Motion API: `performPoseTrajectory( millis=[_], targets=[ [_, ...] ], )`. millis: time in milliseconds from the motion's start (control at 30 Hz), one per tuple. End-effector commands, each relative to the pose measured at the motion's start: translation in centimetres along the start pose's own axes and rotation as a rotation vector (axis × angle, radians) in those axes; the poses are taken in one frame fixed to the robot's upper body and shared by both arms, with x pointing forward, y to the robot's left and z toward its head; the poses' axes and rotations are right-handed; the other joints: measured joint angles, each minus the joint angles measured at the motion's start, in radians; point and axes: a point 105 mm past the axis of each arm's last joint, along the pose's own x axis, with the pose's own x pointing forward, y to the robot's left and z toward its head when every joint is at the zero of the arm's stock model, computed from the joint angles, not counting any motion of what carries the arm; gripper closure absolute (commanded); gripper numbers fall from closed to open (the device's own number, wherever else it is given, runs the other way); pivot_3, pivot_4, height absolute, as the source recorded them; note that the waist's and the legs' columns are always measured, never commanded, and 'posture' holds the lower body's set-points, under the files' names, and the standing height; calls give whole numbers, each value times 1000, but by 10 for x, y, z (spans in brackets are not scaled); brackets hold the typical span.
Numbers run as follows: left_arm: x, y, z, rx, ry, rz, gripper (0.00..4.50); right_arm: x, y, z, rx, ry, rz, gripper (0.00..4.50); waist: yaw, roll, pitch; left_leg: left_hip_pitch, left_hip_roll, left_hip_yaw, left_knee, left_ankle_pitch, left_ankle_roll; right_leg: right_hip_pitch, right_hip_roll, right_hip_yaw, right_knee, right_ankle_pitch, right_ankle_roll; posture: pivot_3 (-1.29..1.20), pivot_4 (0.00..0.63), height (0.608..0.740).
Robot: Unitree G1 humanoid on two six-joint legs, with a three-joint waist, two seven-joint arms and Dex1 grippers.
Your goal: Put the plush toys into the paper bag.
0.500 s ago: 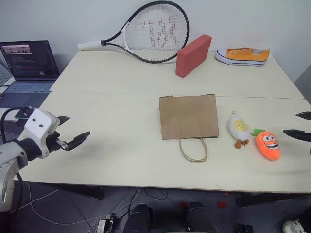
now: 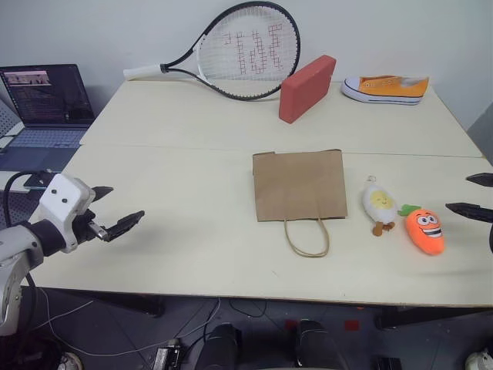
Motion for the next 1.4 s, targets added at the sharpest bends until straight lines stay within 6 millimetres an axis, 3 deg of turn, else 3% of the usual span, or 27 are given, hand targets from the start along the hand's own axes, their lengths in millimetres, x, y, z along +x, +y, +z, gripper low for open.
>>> performPoseTrajectory(
  millis=[33,533,667,767,900,1067,1233,1400],
  targets=[
    [-5,10,11,33,-35,33,21,-4,-3,16,-30,-51,-18,0,0,0,0,0,0,0,0,0,0,0,0,0,0,0,0,0,150,740],
    [-7,11,19,45,-85,22,21,-4,-3,24,-41,-62,-22,0,1,0,0,0,0,0,0,0,0,0,0,0,0,0,0,0,150,740],
    [-2,0,32,64,-132,-33,21,-1,-1,31,-72,-95,-23,0,1,0,0,0,0,0,0,0,0,0,0,0,0,0,0,0,150,740],
    [6,-18,41,91,-151,-121,21,0,3,34,-103,-115,-11,0,1,0,0,0,0,0,0,0,0,0,0,0,0,0,0,0,150,740],
    [23,-58,53,143,-164,-309,21,0,18,39,-114,-147,41,0,6,0,0,0,0,0,0,0,0,0,0,0,0,0,0,0,150,740],
    [45,-116,69,183,-219,-584,21,-1,48,49,-96,-187,156,0,7,0,0,-1,0,-1,1,0,0,1,0,0,0,0,1,0,150,740],
    [61,-162,77,230,-249,-813,21,-3,79,55,-110,-181,248,0,6,0,0,-1,0,-1,1,0,0,1,1,0,0,1,2,0,150,740],
    [92,-199,83,279,-287,-936,21,-5,115,47,-69,-147,330,0,9,-1,0,-1,-1,-1,2,0,0,2,2,0,-1,1,3,0,150,740]
  ],
)
